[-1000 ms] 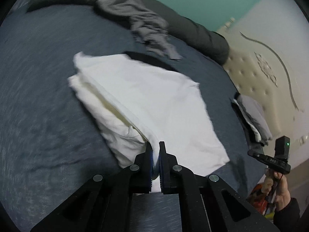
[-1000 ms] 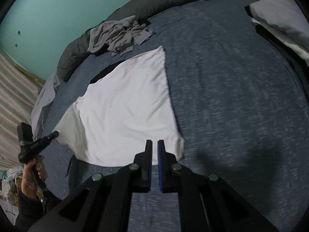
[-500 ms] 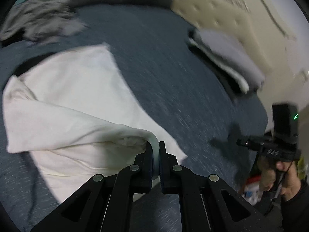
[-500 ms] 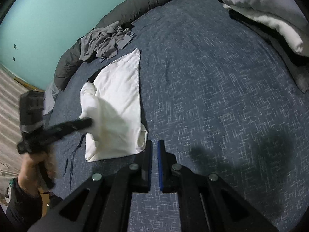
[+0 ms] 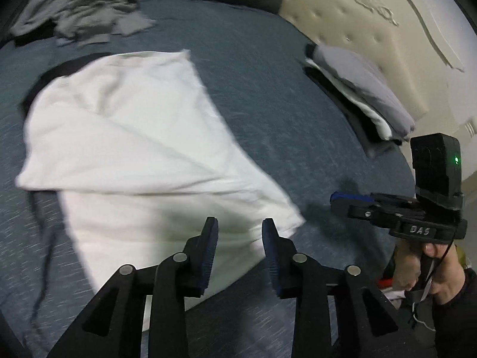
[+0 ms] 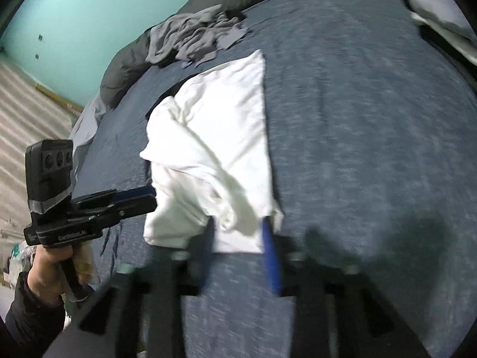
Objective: Fold clothes
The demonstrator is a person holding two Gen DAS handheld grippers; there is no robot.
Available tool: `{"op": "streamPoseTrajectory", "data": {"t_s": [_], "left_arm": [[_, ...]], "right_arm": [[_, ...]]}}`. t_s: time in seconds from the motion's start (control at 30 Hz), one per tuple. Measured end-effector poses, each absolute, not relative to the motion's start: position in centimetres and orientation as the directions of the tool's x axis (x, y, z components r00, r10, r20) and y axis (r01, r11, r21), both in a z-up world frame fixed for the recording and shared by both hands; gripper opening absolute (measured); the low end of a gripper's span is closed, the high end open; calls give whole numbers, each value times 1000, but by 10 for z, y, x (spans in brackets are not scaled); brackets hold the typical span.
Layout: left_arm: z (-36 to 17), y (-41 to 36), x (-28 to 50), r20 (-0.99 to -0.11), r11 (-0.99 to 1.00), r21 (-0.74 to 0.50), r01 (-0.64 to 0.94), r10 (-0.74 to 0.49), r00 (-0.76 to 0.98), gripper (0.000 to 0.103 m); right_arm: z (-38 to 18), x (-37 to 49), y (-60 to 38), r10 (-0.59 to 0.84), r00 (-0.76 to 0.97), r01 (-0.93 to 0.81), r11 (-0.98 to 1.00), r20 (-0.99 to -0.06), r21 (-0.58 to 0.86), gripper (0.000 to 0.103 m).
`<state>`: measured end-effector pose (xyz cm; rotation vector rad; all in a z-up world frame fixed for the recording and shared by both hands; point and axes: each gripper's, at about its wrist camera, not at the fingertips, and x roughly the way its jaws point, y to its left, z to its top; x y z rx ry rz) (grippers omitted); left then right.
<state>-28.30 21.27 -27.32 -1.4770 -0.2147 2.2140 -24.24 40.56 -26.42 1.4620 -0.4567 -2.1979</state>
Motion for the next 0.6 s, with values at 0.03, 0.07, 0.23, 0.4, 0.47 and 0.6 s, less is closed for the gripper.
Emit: {"op": "streamPoseTrajectory", "data": {"t_s": [0.03, 0.07, 0.23, 0.4, 0.47, 0.6], "left_arm": [[-273, 208, -281, -830, -881, -378, -285, 459, -316, 34], [-275, 200, -279, -834, -885, -373, -277, 451, -317, 34], [-300, 156, -266, -859, -911, -357, -207, 408, -311, 34], [-321, 128, -259, -860, -908, -393, -149, 420, -289, 34], [-329, 124, -258, -855, -900, -414, -137, 436, -279, 34], [-338, 120, -255, -832, -879, -459, -131, 477, -284, 29]], "right_arm": [[-266, -247, 397, -539, -322, 202, -843, -779, 499, 38], [-267, -251, 389, -532, -315, 212, -846, -786, 488, 38], [-282, -269, 364, -478, -280, 218, -876, -832, 429, 38], [-299, -279, 348, -406, -258, 239, -906, -877, 349, 38], [-307, -281, 346, -392, -244, 235, -911, -887, 338, 38], [-313, -282, 348, -423, -241, 229, -900, -874, 372, 10]]}}
